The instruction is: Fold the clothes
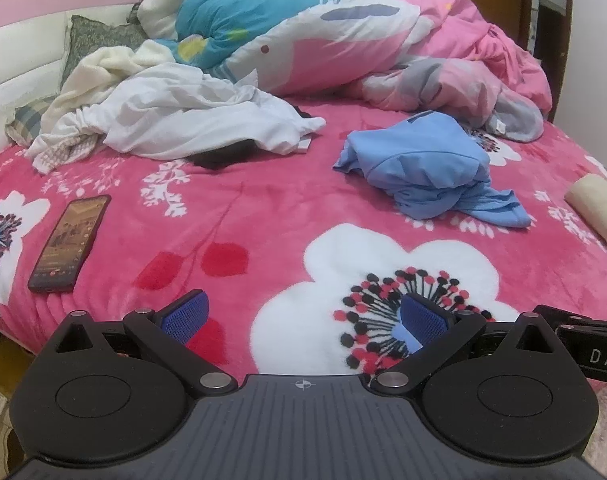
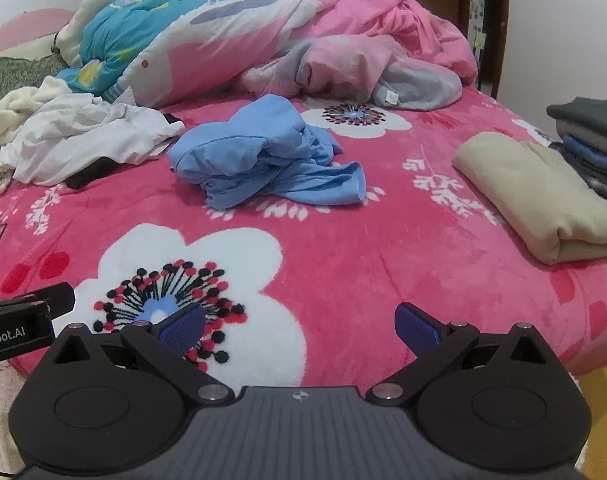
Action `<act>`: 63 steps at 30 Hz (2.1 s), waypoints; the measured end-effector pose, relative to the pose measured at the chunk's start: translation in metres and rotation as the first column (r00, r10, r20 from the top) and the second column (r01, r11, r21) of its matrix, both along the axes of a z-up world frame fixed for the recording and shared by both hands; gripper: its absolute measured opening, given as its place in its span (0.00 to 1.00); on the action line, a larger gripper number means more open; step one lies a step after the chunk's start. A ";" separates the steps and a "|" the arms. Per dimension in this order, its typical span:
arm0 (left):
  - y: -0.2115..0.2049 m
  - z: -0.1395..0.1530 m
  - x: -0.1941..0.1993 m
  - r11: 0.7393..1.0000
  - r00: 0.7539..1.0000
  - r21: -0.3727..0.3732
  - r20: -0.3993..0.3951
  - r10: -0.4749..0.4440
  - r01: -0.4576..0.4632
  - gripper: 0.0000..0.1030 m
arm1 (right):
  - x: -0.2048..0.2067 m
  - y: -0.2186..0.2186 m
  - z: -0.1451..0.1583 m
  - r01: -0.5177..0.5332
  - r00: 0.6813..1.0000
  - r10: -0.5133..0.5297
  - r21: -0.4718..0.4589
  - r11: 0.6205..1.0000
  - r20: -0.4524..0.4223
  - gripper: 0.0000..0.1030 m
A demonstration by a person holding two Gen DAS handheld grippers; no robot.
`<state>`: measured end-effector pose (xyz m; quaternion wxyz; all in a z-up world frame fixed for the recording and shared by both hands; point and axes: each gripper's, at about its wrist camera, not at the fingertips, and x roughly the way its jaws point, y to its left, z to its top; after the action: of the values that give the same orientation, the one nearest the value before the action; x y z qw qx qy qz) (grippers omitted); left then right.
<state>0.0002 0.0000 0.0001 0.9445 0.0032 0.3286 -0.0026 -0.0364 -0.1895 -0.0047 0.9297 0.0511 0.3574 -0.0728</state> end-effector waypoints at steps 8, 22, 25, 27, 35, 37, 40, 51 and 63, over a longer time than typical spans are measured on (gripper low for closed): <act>0.008 -0.007 0.001 1.000 1.000 -0.021 0.022 -0.001 0.002 1.00 | 0.005 0.012 0.005 0.004 1.000 -0.003 -0.066 0.998 0.012 1.00; 0.018 -0.013 -0.001 0.996 0.999 -0.085 -0.040 -0.012 0.008 1.00 | 0.002 0.023 0.002 0.011 1.000 -0.013 -0.138 0.990 -0.011 1.00; 0.018 -0.014 -0.003 0.997 0.999 -0.075 -0.045 0.006 -0.010 1.00 | 0.001 0.022 0.002 0.004 1.000 -0.007 -0.138 0.990 -0.022 1.00; 0.018 -0.014 -0.003 0.997 0.999 -0.072 -0.050 0.014 -0.018 1.00 | 0.001 0.021 0.002 0.008 1.000 -0.011 -0.134 0.991 -0.022 1.00; 0.018 -0.015 -0.002 0.997 0.997 -0.073 -0.063 0.034 -0.039 1.00 | 0.000 0.019 0.000 0.017 0.999 -0.021 -0.117 0.993 -0.026 1.00; 0.017 -0.015 -0.003 0.997 0.998 -0.065 -0.057 0.032 -0.036 1.00 | 0.000 0.018 0.001 0.021 0.999 -0.024 -0.112 0.993 -0.027 1.00; 0.016 -0.014 -0.003 0.998 0.998 -0.062 -0.054 0.026 -0.029 1.00 | 0.000 0.016 0.001 0.027 0.999 -0.030 -0.105 0.994 -0.027 1.00; 0.012 -0.014 -0.003 0.999 0.999 -0.049 -0.048 0.018 -0.020 1.00 | 0.003 0.014 0.001 0.033 0.999 -0.036 -0.094 0.995 -0.031 1.00; 0.010 -0.012 0.000 0.999 0.999 -0.047 -0.049 0.004 -0.006 1.00 | 0.007 0.015 0.001 0.033 0.999 -0.035 -0.089 0.996 -0.030 1.00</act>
<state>0.0001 0.0104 -0.0115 0.9359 -0.0201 0.3515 -0.0080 -0.0298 -0.1744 -0.0040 0.9239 0.0150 0.3675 -0.1052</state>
